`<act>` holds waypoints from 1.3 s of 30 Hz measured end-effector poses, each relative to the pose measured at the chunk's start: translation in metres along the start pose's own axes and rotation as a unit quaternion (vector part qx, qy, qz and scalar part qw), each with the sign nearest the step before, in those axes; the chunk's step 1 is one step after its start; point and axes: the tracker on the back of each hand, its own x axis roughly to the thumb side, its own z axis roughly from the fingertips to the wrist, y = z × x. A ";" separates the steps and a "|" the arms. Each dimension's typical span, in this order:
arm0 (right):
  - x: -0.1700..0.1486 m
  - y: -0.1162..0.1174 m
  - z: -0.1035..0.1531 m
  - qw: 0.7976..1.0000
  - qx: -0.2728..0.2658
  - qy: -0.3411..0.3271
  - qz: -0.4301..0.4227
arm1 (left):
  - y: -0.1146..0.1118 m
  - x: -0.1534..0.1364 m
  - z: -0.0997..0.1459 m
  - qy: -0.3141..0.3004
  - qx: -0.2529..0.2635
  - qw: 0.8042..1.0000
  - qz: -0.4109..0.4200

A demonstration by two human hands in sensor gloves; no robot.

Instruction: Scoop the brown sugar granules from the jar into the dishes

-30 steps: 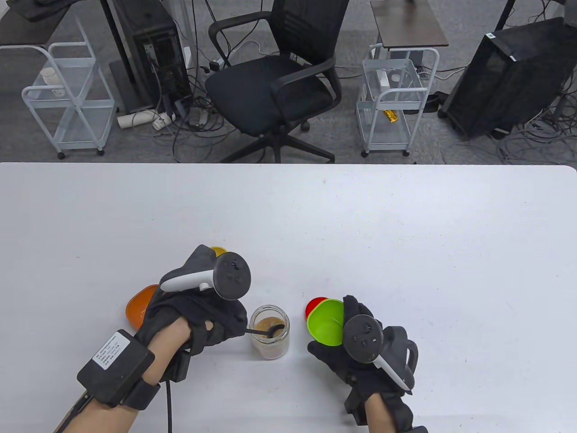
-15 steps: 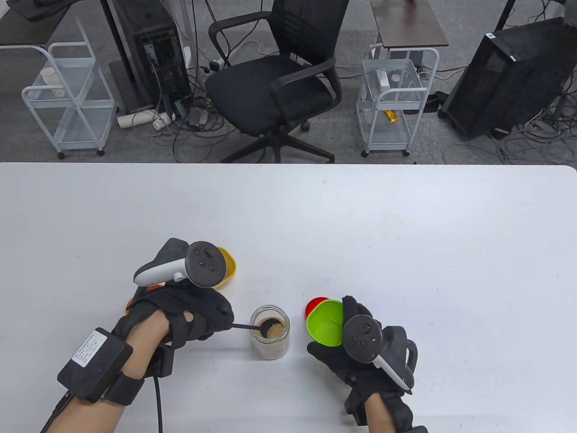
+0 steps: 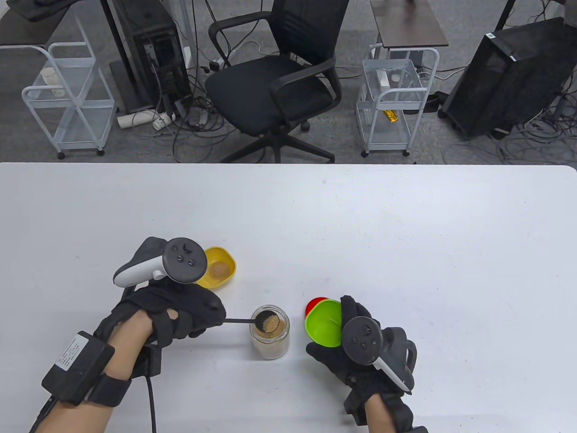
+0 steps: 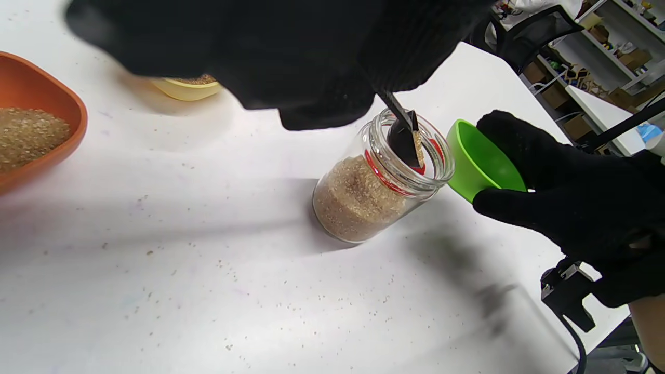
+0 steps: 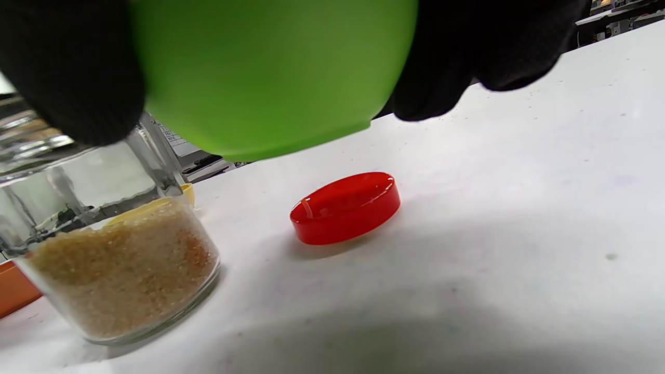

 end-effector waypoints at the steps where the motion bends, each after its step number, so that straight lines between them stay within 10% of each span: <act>1: 0.000 0.000 0.000 1.000 0.000 -0.001 0.000 | 0.001 -0.002 0.001 -0.003 0.001 1.000 0.006; 23: 0.004 0.003 0.000 1.000 0.006 -0.029 -0.001 | -0.006 0.037 -0.011 -0.071 0.041 0.997 -0.005; 39: -0.004 0.000 0.000 0.997 -0.005 -0.037 -0.062 | -0.043 0.094 -0.010 -0.079 0.231 0.942 -0.232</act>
